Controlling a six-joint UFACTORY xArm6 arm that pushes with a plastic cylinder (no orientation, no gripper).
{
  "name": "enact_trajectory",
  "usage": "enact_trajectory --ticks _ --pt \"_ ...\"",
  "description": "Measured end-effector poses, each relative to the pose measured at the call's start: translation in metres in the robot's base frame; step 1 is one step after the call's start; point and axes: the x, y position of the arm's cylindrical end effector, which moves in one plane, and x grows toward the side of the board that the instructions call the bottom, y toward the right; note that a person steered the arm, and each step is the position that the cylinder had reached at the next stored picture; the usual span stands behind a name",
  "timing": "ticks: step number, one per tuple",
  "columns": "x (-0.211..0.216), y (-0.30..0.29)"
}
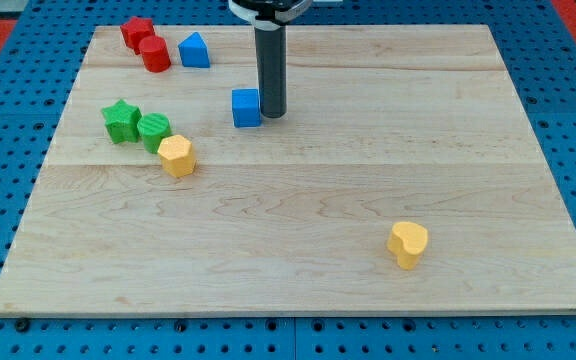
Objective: Place blue cube to the bottom of the blue triangle
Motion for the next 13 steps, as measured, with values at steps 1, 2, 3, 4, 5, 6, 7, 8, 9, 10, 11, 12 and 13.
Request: enact_trajectory --ticks 1,2,3,4,5,6,7,8,9,10,11,12,13 --pt "0.007 -0.002" --pt "0.009 -0.002" --pt "0.012 -0.002" --pt "0.017 -0.011" --pt "0.014 -0.047" --pt "-0.016 -0.082" --pt "-0.019 -0.091" --pt "-0.043 -0.069" --pt "-0.059 -0.075" --pt "-0.052 -0.083" --pt "-0.052 -0.083" --pt "-0.051 -0.085" --pt "-0.044 -0.121"
